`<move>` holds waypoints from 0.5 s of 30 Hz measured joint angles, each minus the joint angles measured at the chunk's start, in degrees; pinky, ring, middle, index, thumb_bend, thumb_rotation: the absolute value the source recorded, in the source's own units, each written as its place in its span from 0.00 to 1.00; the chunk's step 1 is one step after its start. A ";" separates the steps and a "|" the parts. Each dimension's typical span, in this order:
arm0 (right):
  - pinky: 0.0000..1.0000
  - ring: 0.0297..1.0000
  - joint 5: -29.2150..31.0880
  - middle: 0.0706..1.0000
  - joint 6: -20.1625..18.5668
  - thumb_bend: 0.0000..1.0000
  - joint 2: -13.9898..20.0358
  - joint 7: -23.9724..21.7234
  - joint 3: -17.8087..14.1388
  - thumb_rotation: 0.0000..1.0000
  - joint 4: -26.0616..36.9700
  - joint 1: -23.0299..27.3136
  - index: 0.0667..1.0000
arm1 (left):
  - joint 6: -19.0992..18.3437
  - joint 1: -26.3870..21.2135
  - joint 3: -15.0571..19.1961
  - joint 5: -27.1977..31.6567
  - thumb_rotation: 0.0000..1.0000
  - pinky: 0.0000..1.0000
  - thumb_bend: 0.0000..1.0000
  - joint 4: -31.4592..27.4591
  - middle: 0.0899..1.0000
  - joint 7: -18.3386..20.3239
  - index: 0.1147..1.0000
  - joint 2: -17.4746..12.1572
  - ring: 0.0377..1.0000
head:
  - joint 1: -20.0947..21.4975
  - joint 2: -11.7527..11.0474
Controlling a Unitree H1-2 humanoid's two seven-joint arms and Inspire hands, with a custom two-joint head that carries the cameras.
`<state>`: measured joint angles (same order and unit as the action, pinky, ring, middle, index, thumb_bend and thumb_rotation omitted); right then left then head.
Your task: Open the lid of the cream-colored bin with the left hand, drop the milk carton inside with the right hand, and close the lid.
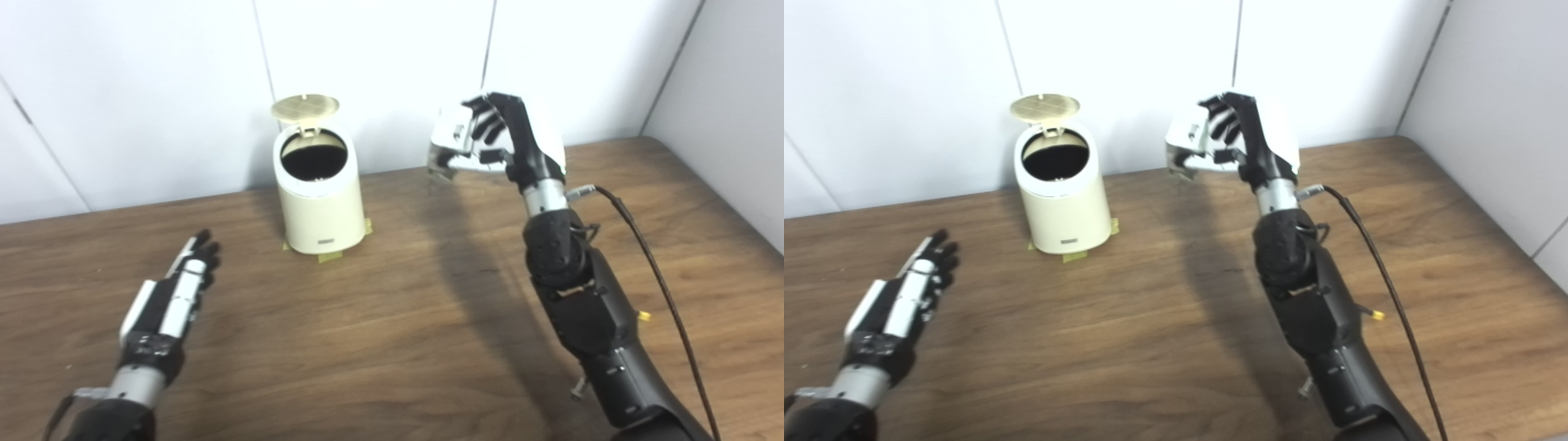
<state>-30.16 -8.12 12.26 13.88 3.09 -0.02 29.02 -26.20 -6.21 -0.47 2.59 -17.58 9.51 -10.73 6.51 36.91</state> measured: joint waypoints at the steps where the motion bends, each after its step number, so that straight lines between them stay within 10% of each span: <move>1: 0.37 0.38 0.26 0.46 0.04 0.50 -0.52 -0.33 0.16 0.00 0.00 0.78 0.48 | 0.04 0.04 -0.22 -0.39 0.88 0.99 0.46 0.18 0.96 -0.08 0.99 0.10 0.97 | -0.62 -0.26; 15: 0.30 0.37 0.29 0.46 3.65 0.49 -5.04 -1.54 4.03 0.00 -8.88 8.71 0.50 | 0.17 0.51 -1.73 -2.77 0.94 0.99 0.45 0.79 0.96 -0.82 1.00 1.72 0.97 | -4.58 -1.32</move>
<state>-29.87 -4.47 7.22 12.34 7.12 -8.90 37.73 -26.03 -5.70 -2.20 -0.18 -16.79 8.68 -9.01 1.93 35.60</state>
